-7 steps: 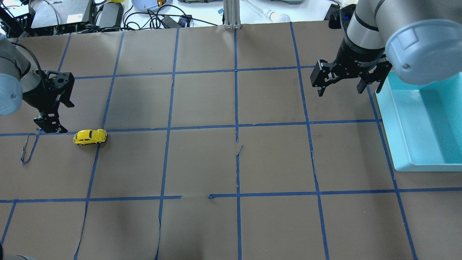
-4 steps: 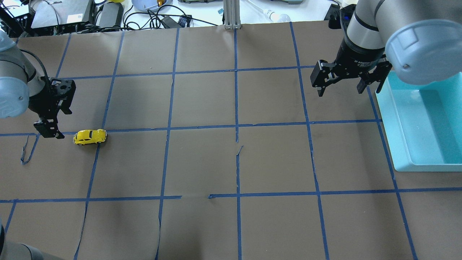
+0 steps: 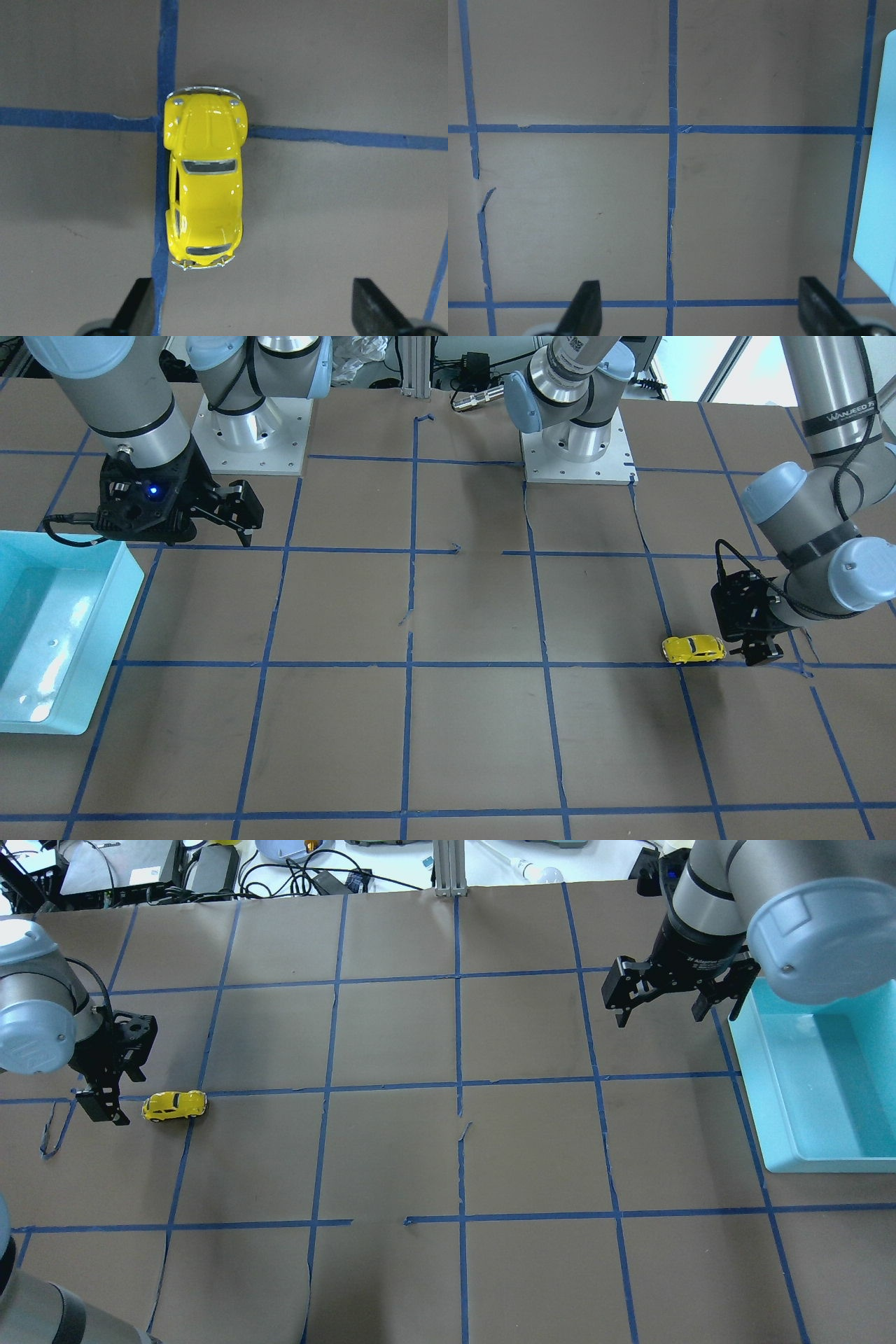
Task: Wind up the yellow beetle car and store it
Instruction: 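Raise the left arm away as the released car rolls forward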
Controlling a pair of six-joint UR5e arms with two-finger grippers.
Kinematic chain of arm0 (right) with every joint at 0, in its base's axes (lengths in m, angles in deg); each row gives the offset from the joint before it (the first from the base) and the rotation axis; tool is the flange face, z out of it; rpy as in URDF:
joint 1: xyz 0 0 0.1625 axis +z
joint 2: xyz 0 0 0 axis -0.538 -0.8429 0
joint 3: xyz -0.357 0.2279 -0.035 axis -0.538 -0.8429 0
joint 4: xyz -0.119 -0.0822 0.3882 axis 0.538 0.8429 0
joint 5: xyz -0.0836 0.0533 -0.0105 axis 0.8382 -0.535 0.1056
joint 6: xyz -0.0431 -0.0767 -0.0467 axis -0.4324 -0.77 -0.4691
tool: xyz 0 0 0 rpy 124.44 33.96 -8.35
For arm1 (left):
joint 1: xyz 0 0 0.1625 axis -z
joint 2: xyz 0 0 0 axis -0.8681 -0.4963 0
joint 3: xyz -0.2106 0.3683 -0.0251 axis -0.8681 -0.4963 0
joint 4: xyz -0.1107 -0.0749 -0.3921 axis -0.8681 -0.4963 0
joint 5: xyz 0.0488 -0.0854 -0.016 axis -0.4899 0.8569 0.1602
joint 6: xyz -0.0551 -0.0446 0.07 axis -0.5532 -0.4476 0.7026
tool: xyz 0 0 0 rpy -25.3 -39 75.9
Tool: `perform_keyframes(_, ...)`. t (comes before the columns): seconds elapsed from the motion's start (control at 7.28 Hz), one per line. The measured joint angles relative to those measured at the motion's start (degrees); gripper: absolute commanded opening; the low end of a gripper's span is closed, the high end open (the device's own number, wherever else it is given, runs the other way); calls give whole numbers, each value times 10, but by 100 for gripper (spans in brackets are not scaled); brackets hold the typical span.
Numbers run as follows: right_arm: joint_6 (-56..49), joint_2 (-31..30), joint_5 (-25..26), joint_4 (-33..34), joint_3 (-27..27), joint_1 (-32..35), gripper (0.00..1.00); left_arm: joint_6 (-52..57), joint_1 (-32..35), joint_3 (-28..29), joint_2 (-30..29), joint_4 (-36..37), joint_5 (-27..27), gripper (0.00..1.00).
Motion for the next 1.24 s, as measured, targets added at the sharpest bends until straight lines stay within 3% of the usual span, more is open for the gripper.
perform_keyframes(0.69, 0, 0, 0, 0, 0, 0, 100, -5, -13, -24, -9, -6, 5, 100)
perform_keyframes(1.24, 0, 0, 1, 0, 0, 0, 100, -28, -7, -12, 11, -9, 21, 100)
